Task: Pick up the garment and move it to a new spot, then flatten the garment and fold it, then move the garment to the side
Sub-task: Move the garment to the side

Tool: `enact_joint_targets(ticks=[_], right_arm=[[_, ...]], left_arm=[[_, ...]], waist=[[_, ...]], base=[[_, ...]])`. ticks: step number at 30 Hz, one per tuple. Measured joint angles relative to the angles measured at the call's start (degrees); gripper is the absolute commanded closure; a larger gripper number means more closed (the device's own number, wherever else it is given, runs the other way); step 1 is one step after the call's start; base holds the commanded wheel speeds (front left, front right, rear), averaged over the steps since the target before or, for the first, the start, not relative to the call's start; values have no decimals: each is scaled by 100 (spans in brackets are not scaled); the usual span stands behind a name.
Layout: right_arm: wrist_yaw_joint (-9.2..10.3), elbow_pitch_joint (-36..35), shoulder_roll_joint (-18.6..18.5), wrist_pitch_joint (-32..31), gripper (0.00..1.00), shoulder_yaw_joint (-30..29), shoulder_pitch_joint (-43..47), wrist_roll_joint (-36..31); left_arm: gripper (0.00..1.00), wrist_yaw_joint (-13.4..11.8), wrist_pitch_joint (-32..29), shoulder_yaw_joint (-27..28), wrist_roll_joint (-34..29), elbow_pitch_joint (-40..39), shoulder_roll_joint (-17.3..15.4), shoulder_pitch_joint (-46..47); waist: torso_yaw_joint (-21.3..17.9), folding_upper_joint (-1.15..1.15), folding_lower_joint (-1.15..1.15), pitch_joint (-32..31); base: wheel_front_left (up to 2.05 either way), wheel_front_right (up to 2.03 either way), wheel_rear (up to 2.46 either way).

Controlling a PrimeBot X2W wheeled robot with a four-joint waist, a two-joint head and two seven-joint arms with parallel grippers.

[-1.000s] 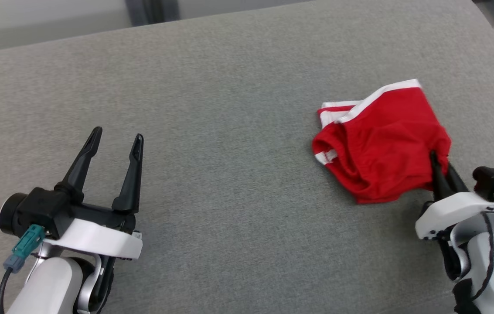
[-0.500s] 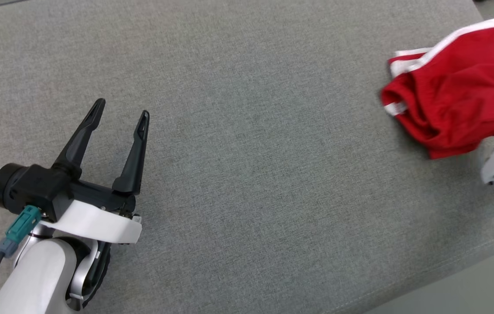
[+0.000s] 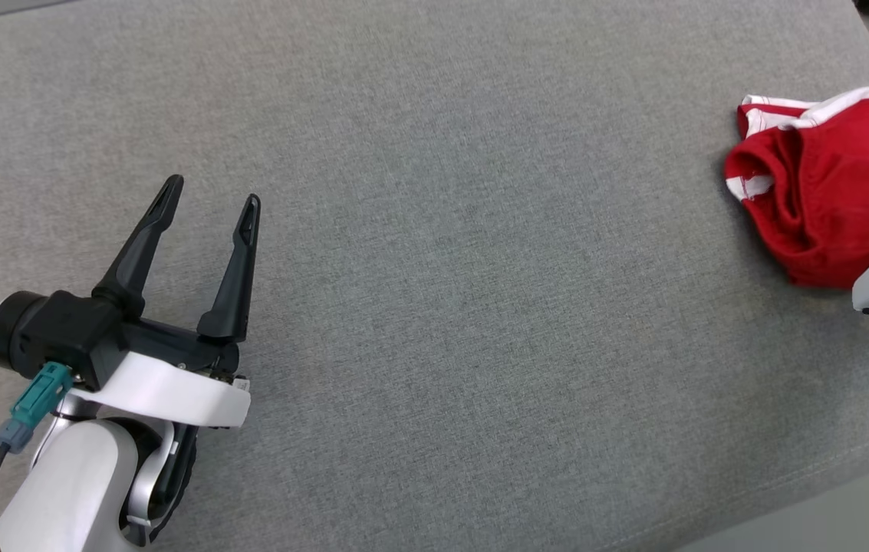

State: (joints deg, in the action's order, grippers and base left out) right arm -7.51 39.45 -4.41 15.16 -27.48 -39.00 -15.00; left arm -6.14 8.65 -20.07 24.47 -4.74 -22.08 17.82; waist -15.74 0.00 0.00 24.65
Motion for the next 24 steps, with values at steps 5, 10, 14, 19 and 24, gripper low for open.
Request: enact_joint_targets(ticks=[5, 10, 14, 19, 24], right_arm=[[0, -840, 131, 0, 0, 303, 293, 411], [1, -1985, 153, 0, 0, 1240, 883, 1329], [0, -2527, 167, 0, 0, 1791, 1305, 1707], [0, -2922, 174, -104, 0, 2288, 1742, 1930], [1, -3184, 172, -326, 0, 2522, 2143, 2100]], left_arm=[[0, -53, 114, 33, 86, 140, 64, -157], [0, -156, 270, 138, 188, 241, 136, -298], [0, -201, 383, 225, 241, 309, 194, -384], [0, -274, 501, 307, 290, 374, 303, -551], [0, -353, 553, 386, 298, 454, 369, -745]], waist=[[86, 0, 0, -262], [322, 0, 0, -576], [581, 0, 0, -766], [980, 0, 0, -1009], [1406, 0, 0, -1264]], base=[[0, 0, 0], [0, 0, 0], [0, 0, 0], [0, 0, 0], [0, 0, 0]])
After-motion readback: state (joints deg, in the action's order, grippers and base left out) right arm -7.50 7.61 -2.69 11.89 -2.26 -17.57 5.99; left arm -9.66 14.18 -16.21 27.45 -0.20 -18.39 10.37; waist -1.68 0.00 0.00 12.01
